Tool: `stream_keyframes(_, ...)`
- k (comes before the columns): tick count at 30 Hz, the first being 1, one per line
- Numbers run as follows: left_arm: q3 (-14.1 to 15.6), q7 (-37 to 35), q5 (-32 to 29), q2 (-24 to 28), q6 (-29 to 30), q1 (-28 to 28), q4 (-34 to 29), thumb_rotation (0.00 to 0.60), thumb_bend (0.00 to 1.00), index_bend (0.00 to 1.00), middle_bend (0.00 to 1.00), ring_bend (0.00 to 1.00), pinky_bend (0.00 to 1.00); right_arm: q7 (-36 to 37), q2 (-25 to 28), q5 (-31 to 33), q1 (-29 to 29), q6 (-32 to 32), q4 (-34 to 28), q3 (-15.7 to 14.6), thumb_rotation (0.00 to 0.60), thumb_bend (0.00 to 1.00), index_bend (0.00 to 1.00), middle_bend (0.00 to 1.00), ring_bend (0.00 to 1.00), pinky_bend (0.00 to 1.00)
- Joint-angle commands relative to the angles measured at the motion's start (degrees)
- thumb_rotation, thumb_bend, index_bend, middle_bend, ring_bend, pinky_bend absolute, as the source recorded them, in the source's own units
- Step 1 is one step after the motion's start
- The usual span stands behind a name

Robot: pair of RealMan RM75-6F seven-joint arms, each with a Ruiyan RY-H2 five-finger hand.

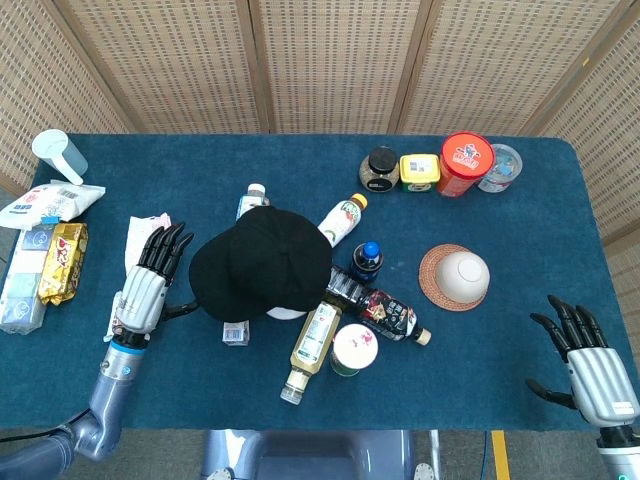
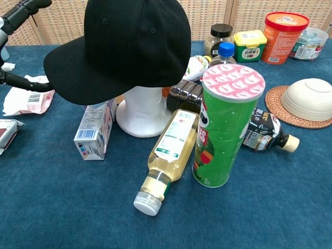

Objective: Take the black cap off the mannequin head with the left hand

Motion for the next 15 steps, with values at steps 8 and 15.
stream_keyframes(8, -0.4, 0.9, -0.2, -2.7, -0.2, -2.3, 2.5, 0.6, 0.15, 0.0, 0.0, 0.0, 0.02, 0.6, 0.1, -0.2, 0.1, 0.0, 0.1, -0.1, 0.6, 0.12, 0.17, 0.0, 0.0, 0.0)
stream_keyframes(15, -0.6, 1.5, -0.2, -4.3, 0.9, -3.3, 4.4, 0.6, 0.22, 0.0, 0.0, 0.0, 0.02, 0.8, 0.0, -0.6, 0.0, 0.2, 0.3, -0.3, 0.6, 0.12, 0.17, 0.0, 0.0, 0.0)
